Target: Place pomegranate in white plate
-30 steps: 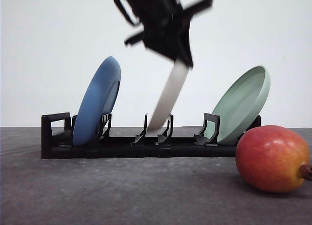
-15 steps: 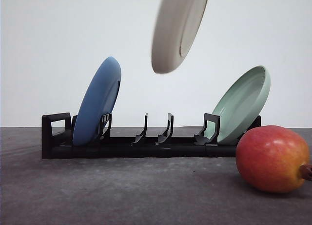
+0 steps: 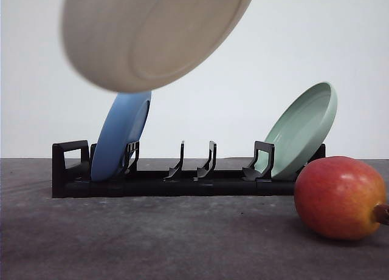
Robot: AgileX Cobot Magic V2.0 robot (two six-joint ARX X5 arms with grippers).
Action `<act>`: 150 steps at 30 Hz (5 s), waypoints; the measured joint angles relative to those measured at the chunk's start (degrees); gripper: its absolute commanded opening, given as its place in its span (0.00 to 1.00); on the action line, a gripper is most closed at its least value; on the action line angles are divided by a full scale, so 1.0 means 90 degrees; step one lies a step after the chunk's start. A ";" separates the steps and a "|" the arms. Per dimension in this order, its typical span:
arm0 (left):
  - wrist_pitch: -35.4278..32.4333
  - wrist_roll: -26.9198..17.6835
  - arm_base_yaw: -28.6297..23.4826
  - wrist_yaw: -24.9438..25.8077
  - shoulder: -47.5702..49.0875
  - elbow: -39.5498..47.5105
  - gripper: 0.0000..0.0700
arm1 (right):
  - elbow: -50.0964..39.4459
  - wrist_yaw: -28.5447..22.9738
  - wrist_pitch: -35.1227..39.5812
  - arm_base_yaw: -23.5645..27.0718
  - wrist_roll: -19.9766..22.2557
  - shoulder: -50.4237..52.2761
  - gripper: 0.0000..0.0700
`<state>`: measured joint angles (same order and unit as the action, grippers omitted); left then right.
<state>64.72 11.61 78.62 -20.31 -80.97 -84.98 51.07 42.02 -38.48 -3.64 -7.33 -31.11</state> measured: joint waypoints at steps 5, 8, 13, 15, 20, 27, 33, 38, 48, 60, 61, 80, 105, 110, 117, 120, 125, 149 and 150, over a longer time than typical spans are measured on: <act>0.0062 0.0376 0.0242 -0.0161 -0.0010 0.0542 0.00 | 0.0000 0.0000 -0.0007 0.0000 0.0000 0.0000 0.78; 0.0027 0.0522 0.0249 -0.0378 -0.0034 0.0852 0.00 | 0.0000 0.0000 -0.0007 0.0000 0.0000 0.0000 0.78; -0.0026 0.0650 0.0249 -0.0593 -0.0262 0.1260 0.00 | 0.0000 0.0000 -0.0007 0.0000 0.0000 0.0000 0.78; -0.0109 0.0666 0.0249 -0.0598 -0.0432 0.1279 0.00 | 0.0000 0.0000 -0.0007 0.0000 0.0000 0.0000 0.78; -0.0425 0.0671 0.0269 -0.0615 -0.1016 0.1276 0.00 | 0.0000 0.0000 -0.0007 0.0000 0.0000 0.0000 0.78; -0.0510 0.0668 0.0322 -0.0615 -0.1998 0.1279 0.00 | 0.0000 0.0000 -0.0010 0.0000 0.0000 0.0000 0.78; -0.0725 0.0668 0.0326 -0.0628 -0.2559 0.1281 0.00 | 0.0000 0.0000 -0.0010 0.0000 0.0000 0.0000 0.78; -0.0993 0.0644 0.0327 -0.0683 -0.2898 0.1284 0.01 | 0.0000 0.0000 -0.0010 0.0000 0.0000 0.0000 0.78; -0.1143 0.0644 0.0326 -0.0695 -0.2902 0.1284 0.73 | 0.0000 0.0000 -0.0010 0.0000 0.0000 0.0000 0.78; -0.0921 0.0669 0.0295 -0.1069 -0.2862 0.1284 0.81 | 0.0000 -0.0013 -0.0096 -0.0112 0.0000 -0.0007 0.78; -0.0897 0.0681 0.0295 -0.1069 -0.2807 0.1284 0.81 | 0.0000 -0.0021 -0.0122 -0.0156 0.0000 -0.0021 0.78; -0.0778 0.1170 0.0334 -0.0937 0.1390 0.1242 0.80 | 0.0000 -0.0254 -0.0753 -0.0730 0.0127 -0.1935 0.79; -0.1789 0.1792 0.0423 -0.0056 0.6195 0.4329 0.79 | 0.0000 -0.2369 -0.0722 -0.1816 0.1109 -0.5254 1.00; -0.1694 0.1839 0.0423 -0.0056 0.6578 0.4399 0.79 | 0.0000 -0.2630 -0.0660 -0.2088 0.1136 -0.5704 1.00; -0.1695 0.1839 0.0423 -0.0073 0.6625 0.4399 0.79 | 0.0000 -0.2684 -0.0466 -0.2265 0.1153 -0.6104 0.89; -0.1695 0.1839 0.0423 -0.0076 0.6625 0.4399 0.79 | 0.0005 -0.2737 -0.0488 -0.2310 0.1151 -0.6120 0.73; -0.1698 0.1840 0.0423 -0.0077 0.6625 0.4399 0.79 | 0.0300 -0.3019 -0.1036 -0.2461 0.1137 -0.6151 0.67; -0.1743 0.1841 0.0423 -0.0097 0.6628 0.4399 0.79 | 0.2106 -0.2867 -0.0375 -0.5188 -0.0179 -0.7604 0.67; -0.1743 0.1841 0.0423 -0.0102 0.6628 0.4399 0.79 | 0.2106 -0.2867 -0.0330 -0.5255 -0.0173 -0.7687 0.67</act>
<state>49.04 28.18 82.43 -21.23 -21.32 -45.39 70.02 16.22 -41.45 -50.93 -8.89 -100.29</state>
